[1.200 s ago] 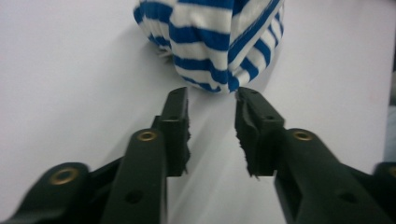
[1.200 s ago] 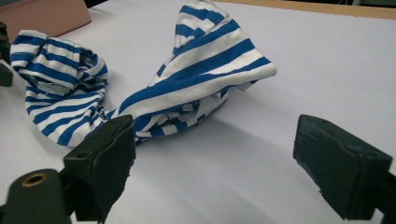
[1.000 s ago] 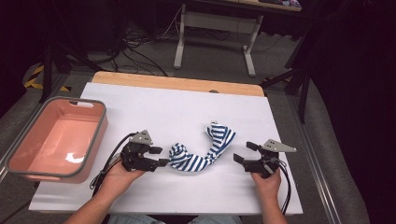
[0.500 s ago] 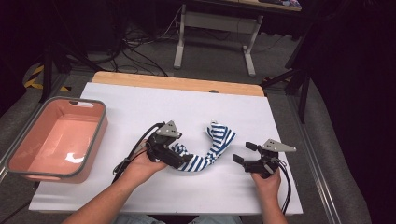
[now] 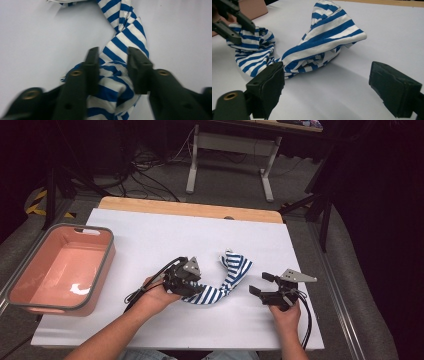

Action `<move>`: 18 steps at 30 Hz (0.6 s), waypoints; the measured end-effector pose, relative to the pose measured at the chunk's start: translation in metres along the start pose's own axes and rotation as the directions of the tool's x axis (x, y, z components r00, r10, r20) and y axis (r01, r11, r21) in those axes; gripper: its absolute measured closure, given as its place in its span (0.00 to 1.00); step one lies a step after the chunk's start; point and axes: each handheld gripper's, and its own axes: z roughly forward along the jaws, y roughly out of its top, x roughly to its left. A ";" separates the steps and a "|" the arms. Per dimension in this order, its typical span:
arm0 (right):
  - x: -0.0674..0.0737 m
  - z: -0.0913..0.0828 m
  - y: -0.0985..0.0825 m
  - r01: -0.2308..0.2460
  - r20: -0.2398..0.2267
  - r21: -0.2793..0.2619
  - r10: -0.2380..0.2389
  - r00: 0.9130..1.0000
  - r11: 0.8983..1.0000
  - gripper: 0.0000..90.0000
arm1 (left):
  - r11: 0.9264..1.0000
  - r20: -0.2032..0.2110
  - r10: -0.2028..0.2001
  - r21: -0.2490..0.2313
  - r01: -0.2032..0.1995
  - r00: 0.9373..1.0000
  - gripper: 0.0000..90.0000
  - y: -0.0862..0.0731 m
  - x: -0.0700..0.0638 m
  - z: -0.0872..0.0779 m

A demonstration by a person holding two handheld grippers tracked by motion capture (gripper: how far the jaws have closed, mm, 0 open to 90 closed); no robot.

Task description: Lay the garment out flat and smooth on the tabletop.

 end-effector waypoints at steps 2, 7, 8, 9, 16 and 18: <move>-0.001 0.000 0.000 -0.001 0.002 -0.001 0.001 1.000 1.000 0.15 | 1.000 -0.007 -0.016 -0.015 0.016 1.000 0.84 -0.002 0.002 -0.006; -0.001 0.000 0.000 -0.002 -0.001 -0.003 0.002 1.000 1.000 0.15 | 1.000 -0.025 -0.030 0.002 0.030 0.999 0.95 -0.012 0.005 -0.017; -0.001 0.000 0.000 -0.002 -0.001 -0.003 0.002 1.000 1.000 0.15 | 0.999 -0.023 -0.033 0.007 0.033 0.999 0.95 -0.014 0.006 -0.018; -0.001 0.000 0.000 -0.003 -0.001 -0.003 0.003 1.000 1.000 0.15 | 0.999 -0.022 -0.037 0.015 0.037 0.999 0.96 -0.016 0.006 -0.019; -0.001 0.000 0.000 -0.005 -0.001 -0.004 0.005 1.000 1.000 0.15 | 0.994 -0.026 -0.099 0.040 0.100 0.995 0.96 -0.044 0.012 -0.029; -0.001 0.000 0.000 -0.006 -0.001 -0.004 0.006 1.000 1.000 0.15 | 0.992 -0.022 -0.122 0.039 0.123 0.992 0.95 -0.053 0.015 -0.032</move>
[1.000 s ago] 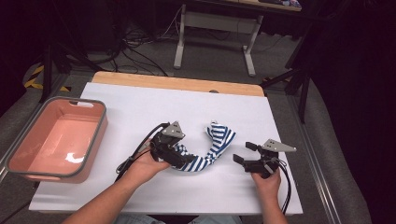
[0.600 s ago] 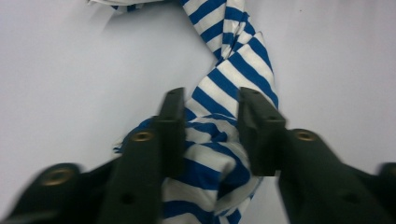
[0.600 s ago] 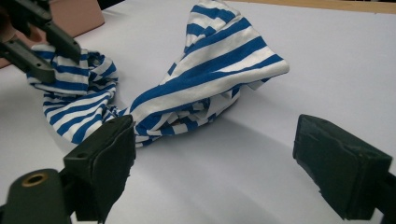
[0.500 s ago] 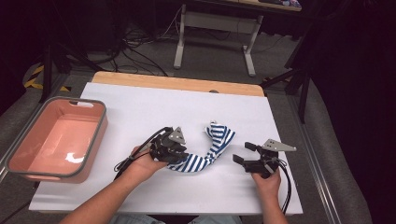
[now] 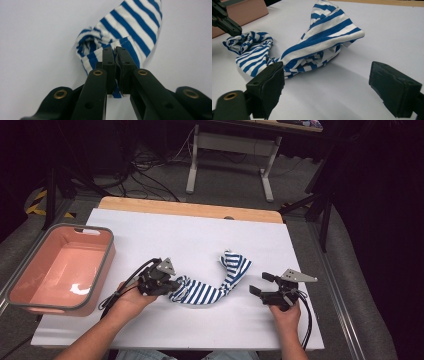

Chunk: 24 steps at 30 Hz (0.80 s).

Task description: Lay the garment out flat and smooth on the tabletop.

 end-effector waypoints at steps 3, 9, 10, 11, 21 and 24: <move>0.000 0.000 0.000 0.000 0.000 -0.001 0.000 1.000 1.000 0.15 | 1.000 0.004 -0.024 -0.007 0.024 1.000 0.91 -0.008 0.003 -0.002; 0.000 0.000 0.000 -0.003 -0.002 -0.003 0.003 1.000 1.000 0.15 | 0.999 0.077 -0.028 -0.036 0.031 0.997 0.69 -0.010 -0.001 -0.002; 0.000 -0.001 0.000 -0.003 -0.003 -0.003 0.003 1.000 1.000 0.15 | 0.999 0.081 -0.020 -0.026 0.022 0.997 0.64 -0.010 -0.005 0.000; 0.000 -0.001 0.000 -0.006 -0.003 -0.003 0.006 1.000 1.000 0.15 | 1.000 0.076 0.001 -0.018 0.000 0.997 0.58 -0.009 -0.008 0.002; 0.000 -0.001 0.000 -0.005 -0.005 -0.003 0.005 1.000 1.000 0.15 | 0.992 -0.048 0.102 0.086 -0.097 0.994 0.61 -0.003 -0.027 0.017; 0.000 -0.001 0.000 -0.005 -0.005 -0.004 0.005 1.000 1.000 0.15 | 0.989 -0.084 0.119 0.103 -0.110 0.989 0.70 -0.003 -0.027 0.019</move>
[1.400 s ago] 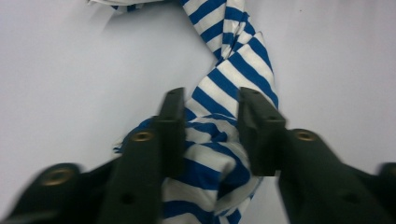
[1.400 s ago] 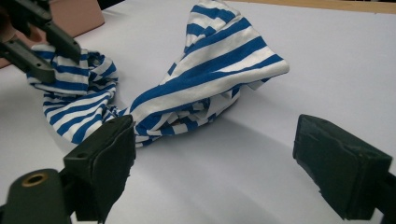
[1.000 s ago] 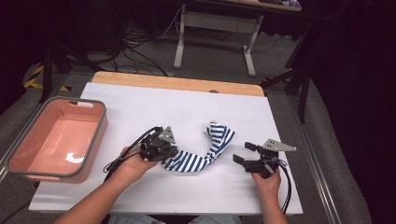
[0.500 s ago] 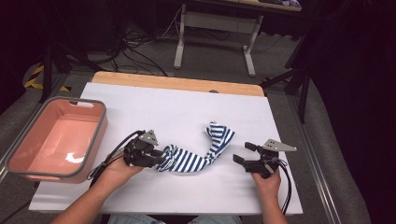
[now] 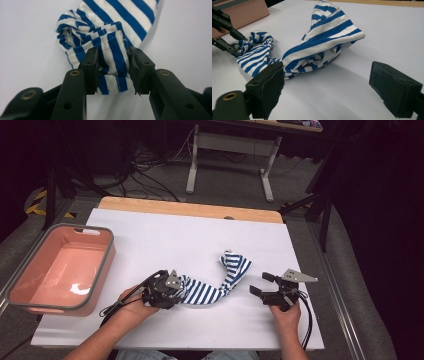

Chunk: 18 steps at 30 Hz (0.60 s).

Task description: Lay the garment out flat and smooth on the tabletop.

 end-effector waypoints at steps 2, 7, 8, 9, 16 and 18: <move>0.000 0.000 0.000 0.001 -0.002 0.002 -0.001 1.000 1.000 0.15 | 1.000 0.006 -0.020 0.004 0.020 1.000 0.75 0.000 0.001 -0.001; 0.000 0.000 0.000 0.001 -0.003 0.001 -0.001 1.000 1.000 0.15 | 0.995 0.021 -0.082 -0.049 0.083 0.996 0.80 -0.004 0.008 -0.011; 0.000 0.000 0.000 0.001 -0.003 0.000 -0.001 1.000 1.000 0.15 | 0.993 0.022 -0.099 -0.068 0.100 0.995 0.80 -0.006 0.010 -0.015; 0.000 0.000 0.000 0.001 -0.003 0.000 -0.001 1.000 1.000 0.15 | 0.989 0.023 -0.116 -0.091 0.118 0.993 0.80 -0.008 0.013 -0.020; 0.000 0.000 0.000 0.002 -0.006 0.001 -0.002 1.000 1.000 0.15 | 0.955 0.049 -0.240 -0.169 0.244 0.970 0.81 -0.033 0.034 -0.042; 0.000 0.000 0.000 0.002 -0.006 0.002 -0.002 1.000 1.000 0.15 | 0.947 0.046 -0.270 -0.170 0.274 0.962 0.81 -0.041 0.039 -0.043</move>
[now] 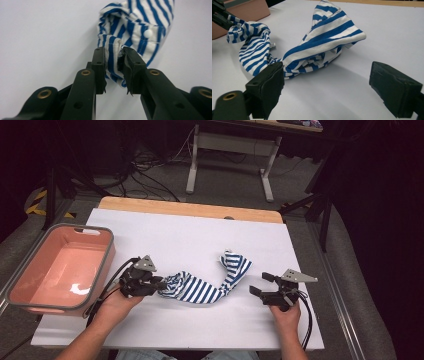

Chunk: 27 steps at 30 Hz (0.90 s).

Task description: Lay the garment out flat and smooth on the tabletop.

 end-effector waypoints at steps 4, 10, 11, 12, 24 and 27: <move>0.000 0.000 0.000 0.003 -0.004 -0.003 -0.003 1.000 1.000 0.15 | 0.999 -0.023 -0.048 0.015 0.048 0.999 0.88 -0.012 0.010 0.000; 0.000 0.000 0.000 0.002 -0.003 -0.002 -0.002 1.000 1.000 0.15 | 0.994 -0.119 -0.090 0.044 0.096 0.989 0.92 -0.025 0.021 -0.001; 0.000 0.001 0.000 0.004 -0.001 -0.001 -0.004 1.000 1.000 0.15 | 0.994 -0.124 -0.089 0.045 0.096 0.988 0.90 -0.025 0.020 -0.001; 0.000 0.001 0.000 0.004 -0.001 -0.001 -0.004 1.000 1.000 0.15 | 0.994 -0.115 -0.099 0.028 0.103 0.988 0.90 -0.025 0.019 -0.001; 0.005 -0.002 0.008 0.003 0.005 -0.012 -0.003 1.000 1.000 0.21 | 0.983 -0.056 -0.108 -0.153 0.098 0.993 0.43 -0.014 0.009 -0.012; 0.005 -0.002 0.020 0.014 0.020 -0.015 -0.013 1.000 1.000 0.26 | 0.976 -0.036 -0.095 -0.201 0.086 0.995 0.33 -0.014 0.007 -0.014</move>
